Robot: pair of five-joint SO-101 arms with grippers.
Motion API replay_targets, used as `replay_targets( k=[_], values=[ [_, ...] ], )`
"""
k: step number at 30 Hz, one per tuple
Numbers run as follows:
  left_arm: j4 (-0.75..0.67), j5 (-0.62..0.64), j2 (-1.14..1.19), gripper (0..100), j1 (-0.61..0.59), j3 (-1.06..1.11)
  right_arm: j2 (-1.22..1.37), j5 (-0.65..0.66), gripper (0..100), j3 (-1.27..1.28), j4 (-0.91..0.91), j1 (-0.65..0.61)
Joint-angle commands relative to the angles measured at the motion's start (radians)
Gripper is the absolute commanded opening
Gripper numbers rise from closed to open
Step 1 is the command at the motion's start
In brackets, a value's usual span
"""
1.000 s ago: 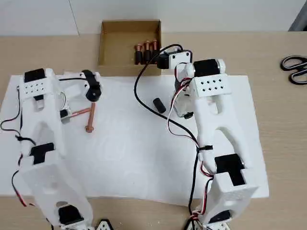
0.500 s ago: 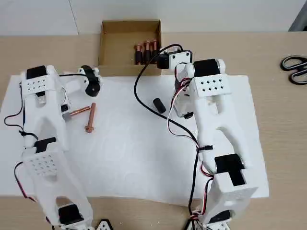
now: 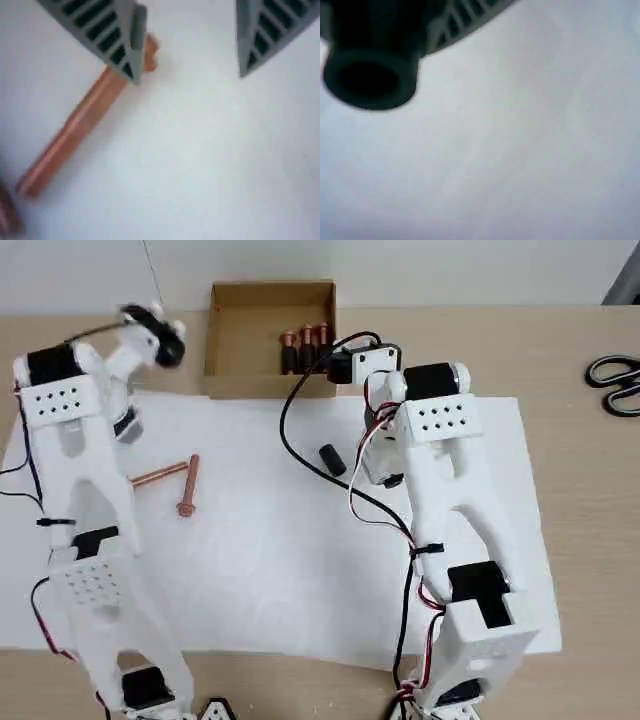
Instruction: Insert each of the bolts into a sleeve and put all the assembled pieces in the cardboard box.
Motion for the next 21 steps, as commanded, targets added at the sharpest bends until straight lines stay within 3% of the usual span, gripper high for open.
replay_targets(
  k=[1,5,8,18,21],
  values=[
    [0.018,0.451,-0.011,12,0.017,-0.058,-0.068,-0.006,0.3,-0.04,-0.008,0.005],
    [0.021,0.908,-0.046,12,0.051,-0.056,-0.068,-0.006,0.3,-0.04,-0.008,0.004],
    [0.02,1.158,-0.118,12,0.048,-0.01,-0.067,-0.006,0.3,-0.04,-0.008,0.004],
    [-0.002,1.619,-0.164,13,0.052,0.211,-0.061,-0.006,0.3,-0.04,-0.01,0.004],
    [-0.003,1.656,-0.164,15,0.078,0.259,-0.061,-0.006,0.3,-0.04,-0.022,0.004]
  ],
)
